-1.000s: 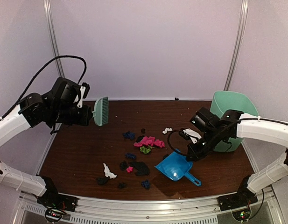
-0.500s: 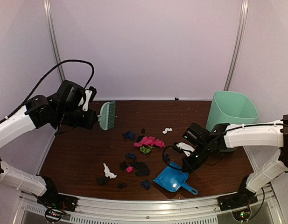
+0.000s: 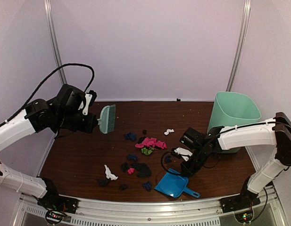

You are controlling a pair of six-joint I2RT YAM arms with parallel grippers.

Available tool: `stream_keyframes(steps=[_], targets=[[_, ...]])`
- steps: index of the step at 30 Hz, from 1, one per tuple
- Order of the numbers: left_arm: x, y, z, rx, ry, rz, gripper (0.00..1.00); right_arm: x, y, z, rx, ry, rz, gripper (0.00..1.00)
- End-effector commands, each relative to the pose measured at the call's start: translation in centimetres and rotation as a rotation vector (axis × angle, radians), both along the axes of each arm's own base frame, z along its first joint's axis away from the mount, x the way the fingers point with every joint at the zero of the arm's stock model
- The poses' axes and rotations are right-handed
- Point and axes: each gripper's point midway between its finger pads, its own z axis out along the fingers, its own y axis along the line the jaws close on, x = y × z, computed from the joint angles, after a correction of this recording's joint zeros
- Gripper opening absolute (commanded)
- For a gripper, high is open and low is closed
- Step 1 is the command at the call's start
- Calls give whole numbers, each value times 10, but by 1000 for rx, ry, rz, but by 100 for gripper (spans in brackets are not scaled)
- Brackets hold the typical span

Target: Sweep away the paper scraps from the table

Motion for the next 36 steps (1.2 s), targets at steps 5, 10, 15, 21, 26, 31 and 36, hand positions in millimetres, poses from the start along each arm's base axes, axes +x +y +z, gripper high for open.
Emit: stream_keyframes(steps=[5,10,15,21,26,31,36], targets=[[10,-2,10,-26,-52,19,0,26,18,8,-4,-82,18,21],[11,-2,11,-28,-54,21,0,42,28,32,12,-138,11,34],[11,-1,16,-35,-64,32,0,63,34,70,44,-242,-37,73],[11,12,30,-49,-91,92,0,94,29,129,90,-457,-122,98],[11,18,38,-60,-95,131,0,124,2,187,155,-582,-384,100],[12,17,48,-46,-62,150,0,107,-26,180,181,-448,-436,100],[8,8,51,-78,7,138,0,61,-41,161,203,-310,-421,100]])
